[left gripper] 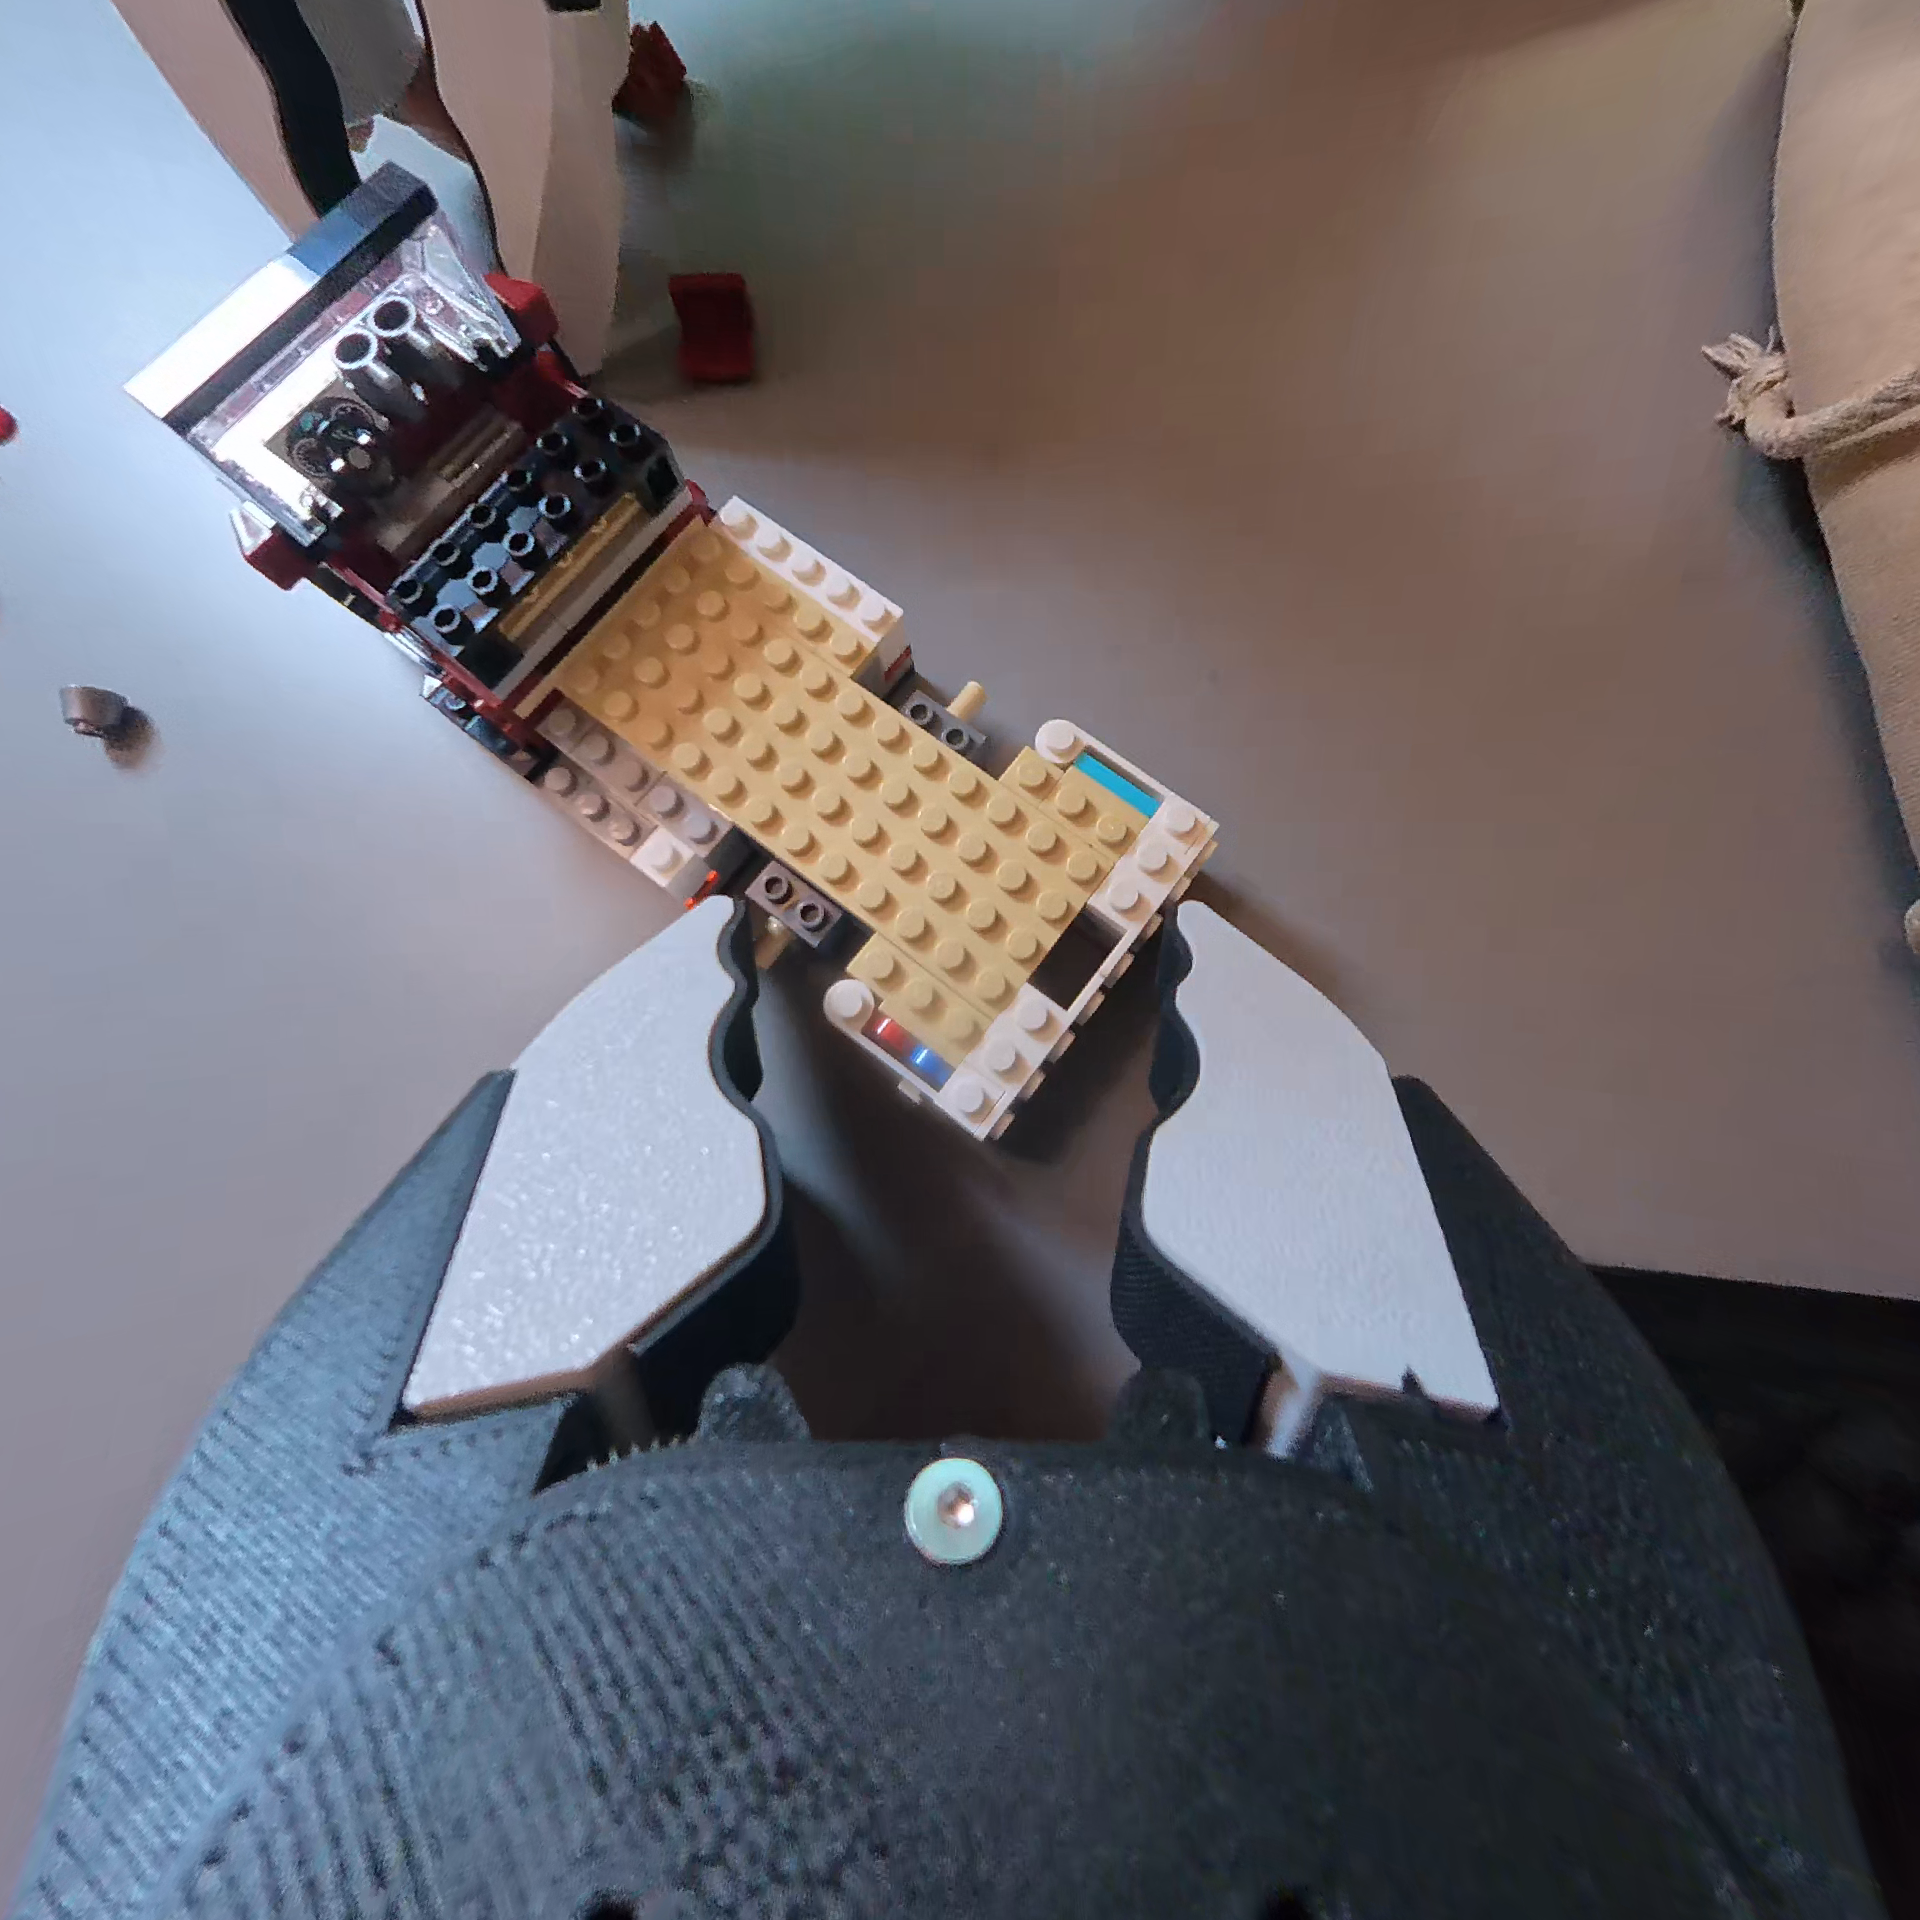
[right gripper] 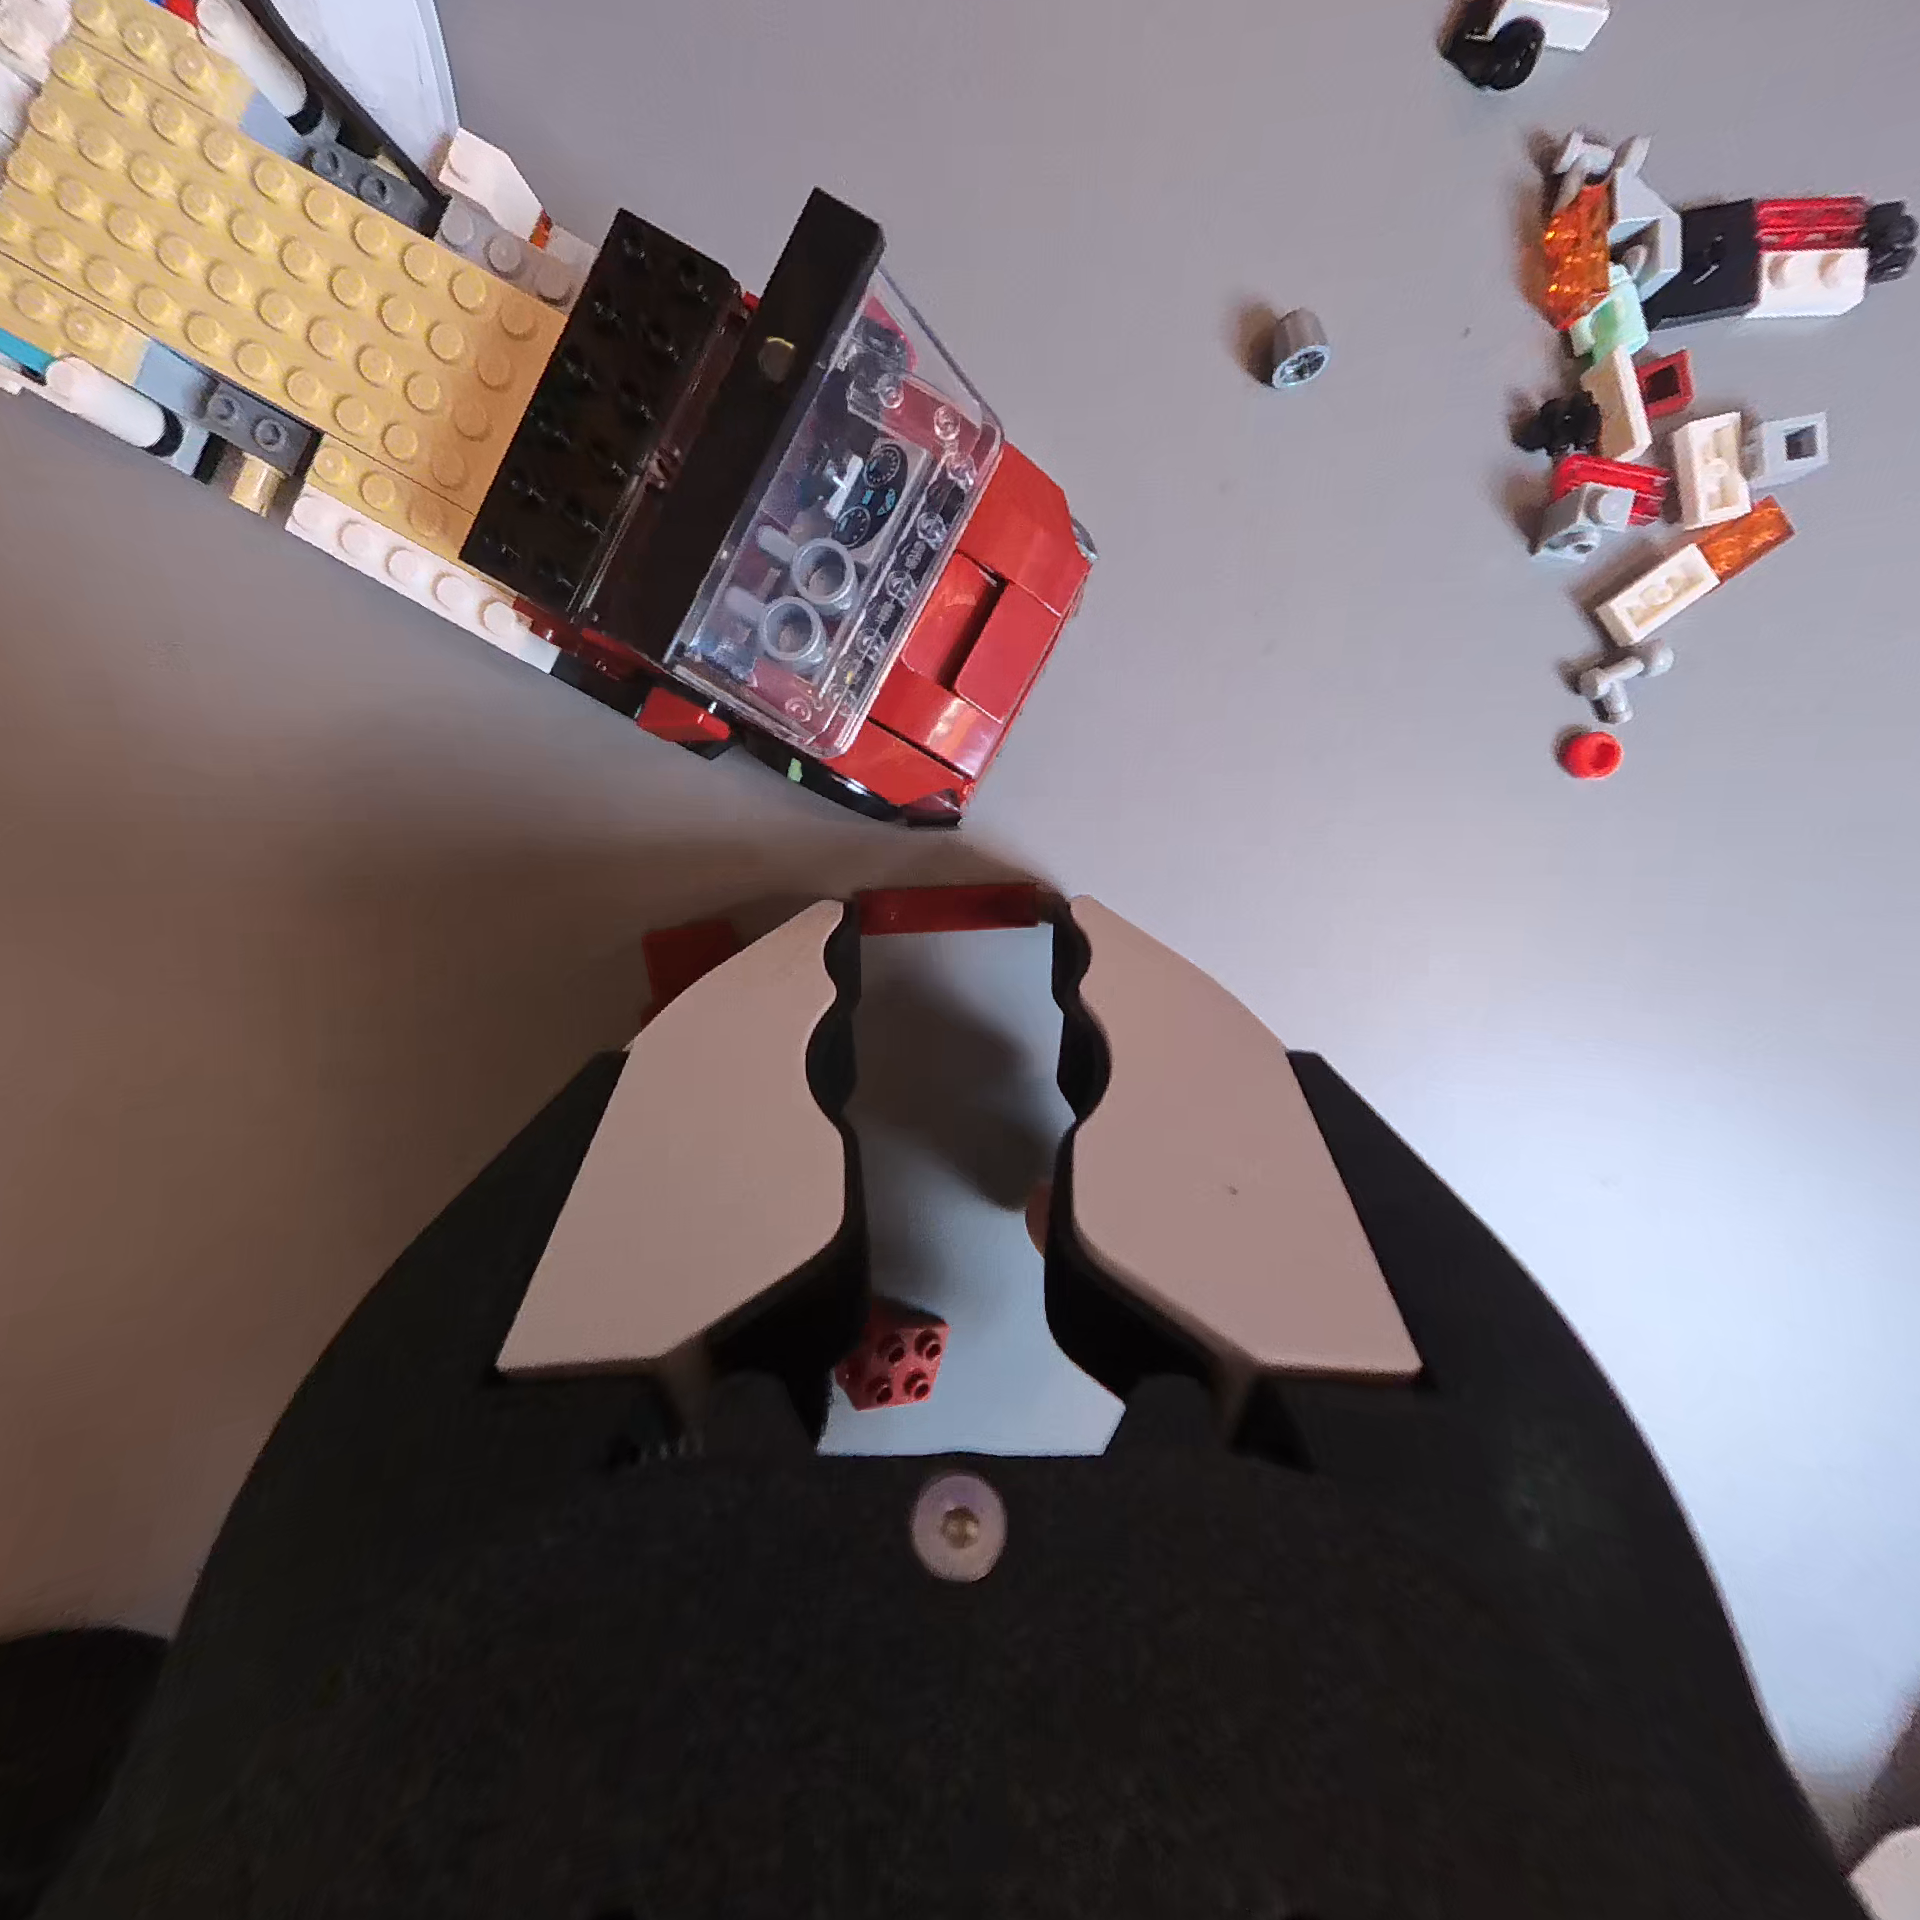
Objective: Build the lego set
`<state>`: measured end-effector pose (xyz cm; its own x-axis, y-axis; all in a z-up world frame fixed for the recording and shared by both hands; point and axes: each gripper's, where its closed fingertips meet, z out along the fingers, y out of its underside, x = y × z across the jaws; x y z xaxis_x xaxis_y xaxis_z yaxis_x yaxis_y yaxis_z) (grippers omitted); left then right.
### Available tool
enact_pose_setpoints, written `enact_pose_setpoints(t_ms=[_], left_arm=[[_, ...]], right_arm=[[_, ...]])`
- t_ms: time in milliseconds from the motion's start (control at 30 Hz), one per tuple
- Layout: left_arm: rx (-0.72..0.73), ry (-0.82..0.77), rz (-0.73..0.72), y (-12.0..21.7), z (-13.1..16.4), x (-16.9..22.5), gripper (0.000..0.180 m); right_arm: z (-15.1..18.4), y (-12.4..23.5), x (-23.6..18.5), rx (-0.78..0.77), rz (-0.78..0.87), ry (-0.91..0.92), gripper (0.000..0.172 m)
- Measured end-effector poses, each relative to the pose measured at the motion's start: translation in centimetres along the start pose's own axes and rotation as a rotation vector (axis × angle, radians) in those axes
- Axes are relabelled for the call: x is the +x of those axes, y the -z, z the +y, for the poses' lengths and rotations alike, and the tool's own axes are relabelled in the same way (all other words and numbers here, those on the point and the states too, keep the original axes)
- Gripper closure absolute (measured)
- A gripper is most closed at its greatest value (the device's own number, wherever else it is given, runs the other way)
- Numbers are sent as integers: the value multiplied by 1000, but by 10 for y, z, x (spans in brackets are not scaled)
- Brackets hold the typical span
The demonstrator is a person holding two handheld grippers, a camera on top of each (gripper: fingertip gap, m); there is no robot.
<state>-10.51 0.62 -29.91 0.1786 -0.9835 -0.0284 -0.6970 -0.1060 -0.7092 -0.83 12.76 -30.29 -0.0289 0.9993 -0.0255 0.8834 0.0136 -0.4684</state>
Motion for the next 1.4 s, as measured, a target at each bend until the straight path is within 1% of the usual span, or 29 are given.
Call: enact_pose_setpoints(t_ms=[200, 367, 433, 500, 567, 633, 733, 867, 1000, 1100, 1200, 1300, 1400], left_arm=[[26, 27, 24, 4, -1, 0, 108], [55, 9, 50, 1, -4, 4, 110], [75, -5, 80, 0, -6, 9, 114], [85, -31, 114, -1, -8, 13, 116], [82, -48, 141, -2, -9, 14, 116], [84, -65, 162, -3, -10, 14, 116], [98, -95, 204, -5, -12, 18, 118], [93, -143, 254, -6, -13, 21, 118], [95, -197, 318, -6, -13, 24, 118], [93, -228, 355, -6, -14, 25, 118], [88, -209, 354, -5, -14, 24, 117], [98, -151, 333, 0, -16, 22, 109], [93, -131, 291, 3, -18, 26, 105]], right_arm=[[-1, -1, 1, -18, -22, 37, 139], [1, 5, -8, 15, -54, 91, 139], [-7, 22, -19, 82, -88, 121, 139], [-21, 45, -32, 142, -102, 183, 139], [-36, 66, -45, 161, -105, 266, 139], [-50, 76, -58, 153, -117, 345, 139], [-63, 72, -73, 82, -162, 449, 139], [-67, 53, -78, -27, -215, 532, 139], [-61, 43, -86, -108, -273, 565, 139], [-51, 38, -91, -161, -280, 581, 139], [-47, 35, -91, -162, -263, 579, 139], [-46, 34, -90, -143, -251, 574, 139], [-45, 32, -89, -126, -247, 577, 139]])
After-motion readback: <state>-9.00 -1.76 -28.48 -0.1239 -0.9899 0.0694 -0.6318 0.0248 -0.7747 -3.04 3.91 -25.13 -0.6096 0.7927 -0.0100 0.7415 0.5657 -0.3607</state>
